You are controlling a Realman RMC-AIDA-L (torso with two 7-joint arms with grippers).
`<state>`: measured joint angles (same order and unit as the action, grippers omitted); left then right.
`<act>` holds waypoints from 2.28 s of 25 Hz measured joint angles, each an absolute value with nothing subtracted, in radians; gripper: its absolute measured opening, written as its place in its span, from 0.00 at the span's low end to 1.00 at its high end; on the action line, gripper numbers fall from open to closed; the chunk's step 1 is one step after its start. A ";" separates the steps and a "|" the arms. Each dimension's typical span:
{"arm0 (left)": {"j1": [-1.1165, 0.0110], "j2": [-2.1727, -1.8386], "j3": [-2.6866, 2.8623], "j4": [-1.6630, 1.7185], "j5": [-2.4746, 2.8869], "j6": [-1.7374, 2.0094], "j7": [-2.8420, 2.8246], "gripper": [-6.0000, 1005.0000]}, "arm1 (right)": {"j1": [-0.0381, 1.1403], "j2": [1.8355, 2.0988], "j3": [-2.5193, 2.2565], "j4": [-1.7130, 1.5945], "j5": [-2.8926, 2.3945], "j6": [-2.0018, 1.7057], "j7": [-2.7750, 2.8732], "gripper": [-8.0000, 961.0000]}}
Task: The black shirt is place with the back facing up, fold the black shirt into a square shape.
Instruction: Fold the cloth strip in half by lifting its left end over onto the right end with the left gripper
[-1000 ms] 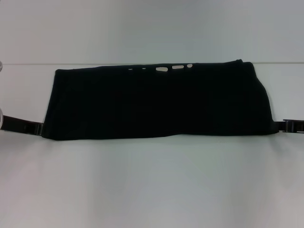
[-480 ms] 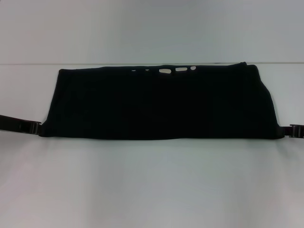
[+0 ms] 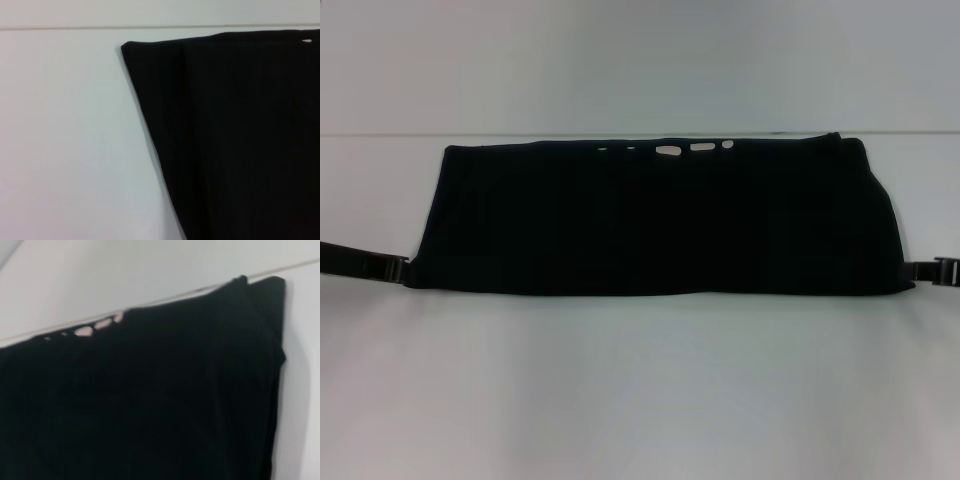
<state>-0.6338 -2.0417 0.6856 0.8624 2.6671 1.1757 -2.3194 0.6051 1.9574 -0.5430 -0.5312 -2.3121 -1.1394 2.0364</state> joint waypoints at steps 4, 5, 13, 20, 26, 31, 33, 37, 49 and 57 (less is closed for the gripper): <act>-0.635 -2.041 0.666 0.876 2.664 1.180 -2.328 0.08 | 0.591 1.967 -0.496 -0.597 -2.312 -1.214 2.035 0.09; -0.634 -2.041 0.657 0.882 2.662 1.182 -2.329 0.09 | 0.587 1.967 -0.486 -0.612 -2.310 -1.235 2.035 0.12; -0.612 -2.047 0.632 0.983 2.650 1.255 -2.357 0.19 | 0.575 1.958 -0.440 -0.650 -2.221 -1.400 1.952 0.40; -0.629 -2.021 0.631 1.036 2.641 1.557 -2.449 0.39 | 0.591 1.966 -0.457 -0.643 -2.216 -1.414 1.872 0.71; -0.681 -1.995 0.634 0.952 2.643 1.652 -2.597 0.63 | 0.602 1.968 -0.480 -0.642 -2.217 -1.401 1.856 0.82; -0.720 -1.986 0.628 0.828 2.635 1.612 -2.666 0.79 | 0.615 1.970 -0.481 -0.637 -2.215 -1.390 1.817 0.82; -0.732 -1.990 0.615 0.794 2.634 1.581 -2.688 0.84 | 0.622 1.972 -0.484 -0.636 -2.215 -1.384 1.799 0.82; -0.748 -1.993 0.561 0.730 2.621 1.535 -2.732 0.86 | 0.636 1.977 -0.512 -0.643 -2.217 -1.389 1.762 0.82; -0.735 -1.981 0.276 0.642 2.606 1.482 -2.838 0.86 | 0.693 1.972 -0.555 -0.648 -2.213 -1.391 1.739 0.82; -0.693 -1.980 0.243 0.638 2.613 1.423 -2.889 0.85 | 0.713 1.977 -0.552 -0.649 -2.212 -1.370 1.731 0.82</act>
<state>-0.6932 -1.9802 0.2428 0.6383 2.6127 1.4229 -2.8889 0.7134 1.9773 -0.5524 -0.6489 -2.2119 -1.3696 1.7313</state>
